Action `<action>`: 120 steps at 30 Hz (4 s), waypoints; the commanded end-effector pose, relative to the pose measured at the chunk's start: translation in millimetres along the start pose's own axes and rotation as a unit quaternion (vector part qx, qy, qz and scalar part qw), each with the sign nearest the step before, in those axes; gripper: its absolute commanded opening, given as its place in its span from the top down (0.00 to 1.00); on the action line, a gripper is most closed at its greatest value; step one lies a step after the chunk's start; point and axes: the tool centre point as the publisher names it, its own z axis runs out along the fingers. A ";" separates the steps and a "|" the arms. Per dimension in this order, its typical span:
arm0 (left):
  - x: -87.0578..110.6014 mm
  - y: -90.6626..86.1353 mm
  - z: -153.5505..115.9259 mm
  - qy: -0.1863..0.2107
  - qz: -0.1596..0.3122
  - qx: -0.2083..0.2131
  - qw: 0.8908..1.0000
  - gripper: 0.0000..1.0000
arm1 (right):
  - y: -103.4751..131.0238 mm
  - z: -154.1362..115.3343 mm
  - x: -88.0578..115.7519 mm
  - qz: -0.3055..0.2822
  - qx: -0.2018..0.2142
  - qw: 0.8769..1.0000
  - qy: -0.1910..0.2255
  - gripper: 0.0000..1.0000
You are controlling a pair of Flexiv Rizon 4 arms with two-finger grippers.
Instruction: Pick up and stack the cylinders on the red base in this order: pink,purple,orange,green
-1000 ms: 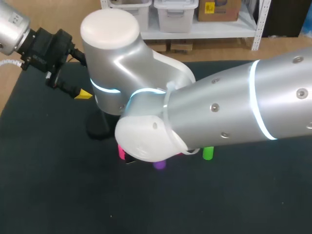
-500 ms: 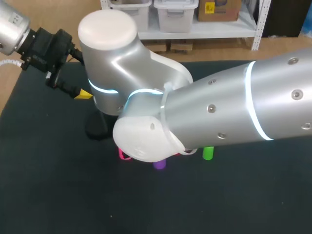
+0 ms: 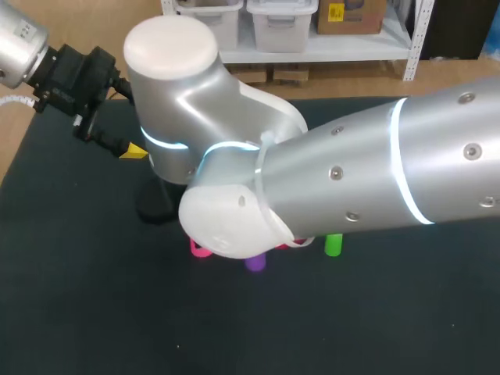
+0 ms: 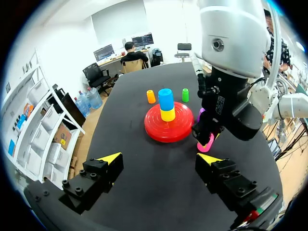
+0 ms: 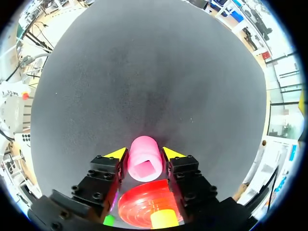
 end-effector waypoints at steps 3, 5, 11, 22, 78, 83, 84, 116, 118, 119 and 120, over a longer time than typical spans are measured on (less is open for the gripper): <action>0.5 0.9 0.4 0.001 0.000 0.000 1.000 0.00 | -9.5 -21.5 13.6 0.024 0.013 1.000 -0.015 1.00; 0.5 0.9 0.4 0.001 0.000 0.000 1.000 0.00 | -14.7 -35.2 19.2 0.025 0.021 0.999 -0.008 1.00; 0.5 0.9 0.4 0.001 0.000 0.000 1.000 0.00 | -25.5 -85.0 29.0 0.062 0.030 0.997 -0.030 1.00; 0.5 0.9 0.4 0.001 0.000 0.000 1.000 0.00 | -27.8 -142.1 52.3 0.083 0.023 0.996 -0.031 1.00; 0.5 0.9 0.4 0.001 0.000 0.000 1.000 0.00 | -38.6 -129.7 141.9 0.221 -0.008 0.975 -0.018 1.00; 0.5 0.9 0.4 0.001 0.000 0.000 1.000 0.00 | -39.7 -130.9 141.9 0.223 -0.014 0.974 -0.019 1.00; 0.5 0.9 0.4 0.001 0.000 0.000 1.000 0.00 | -39.8 -130.6 141.7 0.223 -0.016 0.975 -0.019 1.00; 0.5 0.9 0.4 0.001 0.000 0.000 1.000 0.00 | -33.4 -112.0 144.0 0.226 -0.024 0.974 -0.013 1.00; 0.5 0.9 0.4 0.001 0.000 0.000 1.000 0.00 | -32.6 -111.2 144.5 0.234 -0.023 0.972 -0.023 1.00; 0.5 0.9 0.4 0.001 0.000 0.000 1.000 0.00 | -32.2 -110.6 144.8 0.234 -0.022 0.972 -0.022 1.00; 0.5 0.9 0.4 0.001 0.000 0.000 1.000 0.00 | -31.8 -109.8 145.2 0.234 -0.020 0.972 -0.022 1.00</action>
